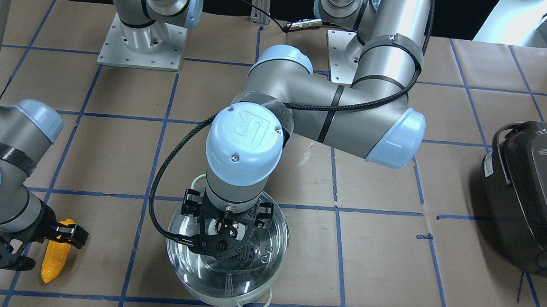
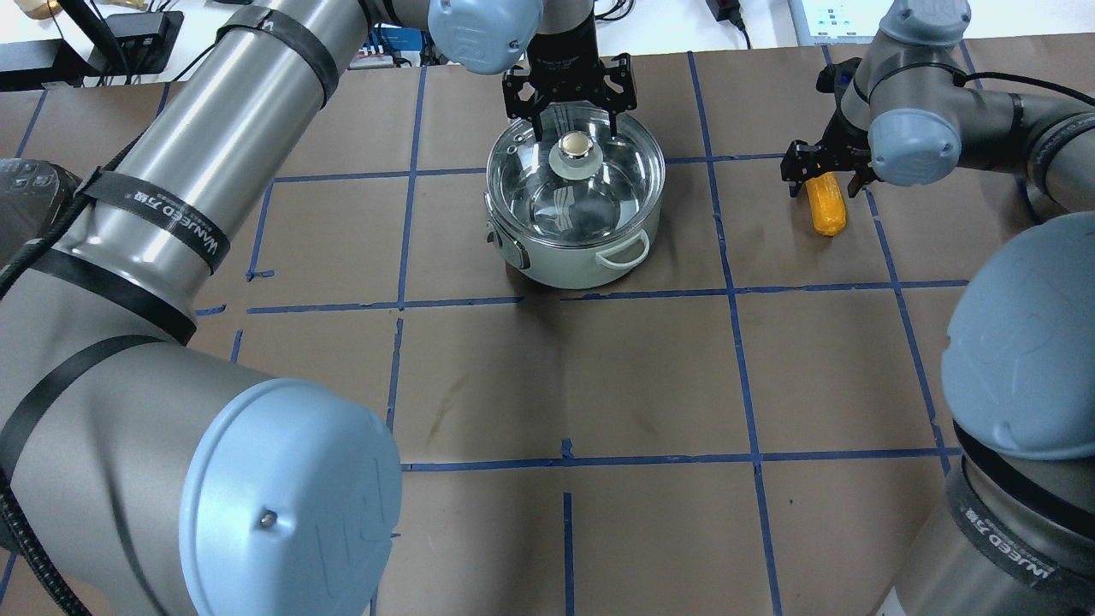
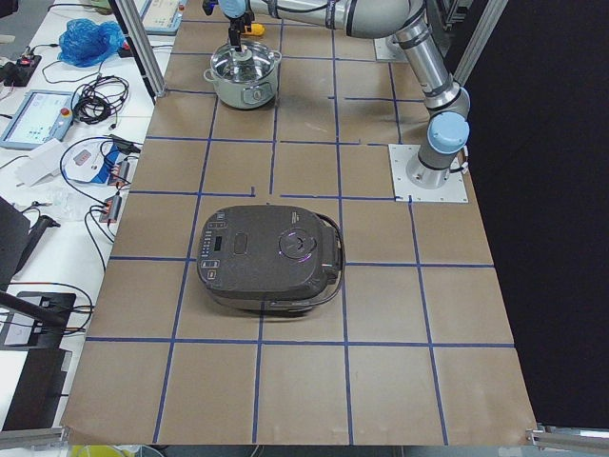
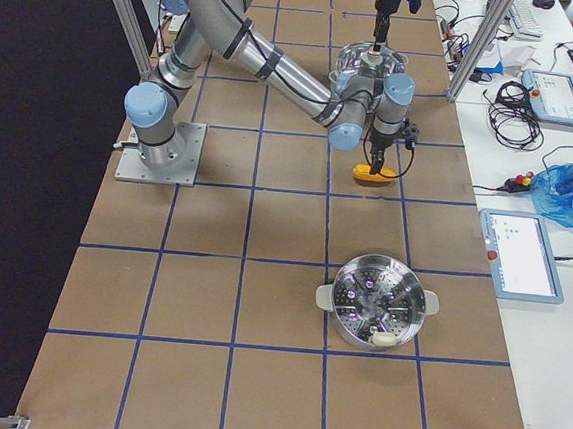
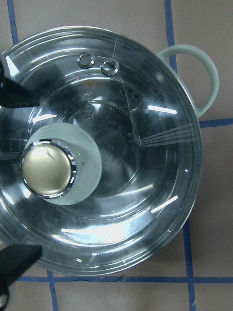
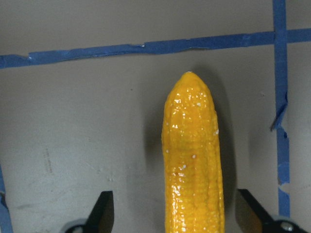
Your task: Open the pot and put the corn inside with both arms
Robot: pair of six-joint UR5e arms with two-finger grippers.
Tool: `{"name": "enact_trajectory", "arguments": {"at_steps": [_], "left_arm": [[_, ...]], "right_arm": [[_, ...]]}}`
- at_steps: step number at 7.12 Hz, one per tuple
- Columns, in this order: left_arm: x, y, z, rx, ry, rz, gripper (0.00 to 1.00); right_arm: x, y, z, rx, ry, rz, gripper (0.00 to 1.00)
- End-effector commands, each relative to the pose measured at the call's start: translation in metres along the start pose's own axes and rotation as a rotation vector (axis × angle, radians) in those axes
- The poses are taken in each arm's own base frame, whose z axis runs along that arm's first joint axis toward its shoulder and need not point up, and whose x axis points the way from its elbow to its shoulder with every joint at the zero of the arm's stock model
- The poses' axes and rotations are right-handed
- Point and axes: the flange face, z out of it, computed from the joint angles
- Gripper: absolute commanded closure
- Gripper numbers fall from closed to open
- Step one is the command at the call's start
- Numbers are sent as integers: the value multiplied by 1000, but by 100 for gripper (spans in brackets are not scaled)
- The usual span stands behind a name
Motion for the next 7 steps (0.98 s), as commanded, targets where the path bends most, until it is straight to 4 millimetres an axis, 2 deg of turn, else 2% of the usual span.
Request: {"name": "enact_trajectory", "arguments": {"at_steps": [1,3,4,5,6,7], "left_arm": [[0,-1,9,-5,-6,6,3],[-2,-2,25,12,0,0,10],[-1,0,33,9,0,1,21],[1,1,29,12,4,0,47],[1,2,26,15,6,-3,81],[1,3,23,21,5,-1,91]], "right_arm": [[0,-2,10,-8,0,-1,20],[1,0,15,-18,6,-15,32],[2,0,17,-22,9,-17,40],[2,0,16,-21,10,-15,61],[2,0,16,-22,9,-15,88],[2,-2,11,-14,10,-15,95]]}}
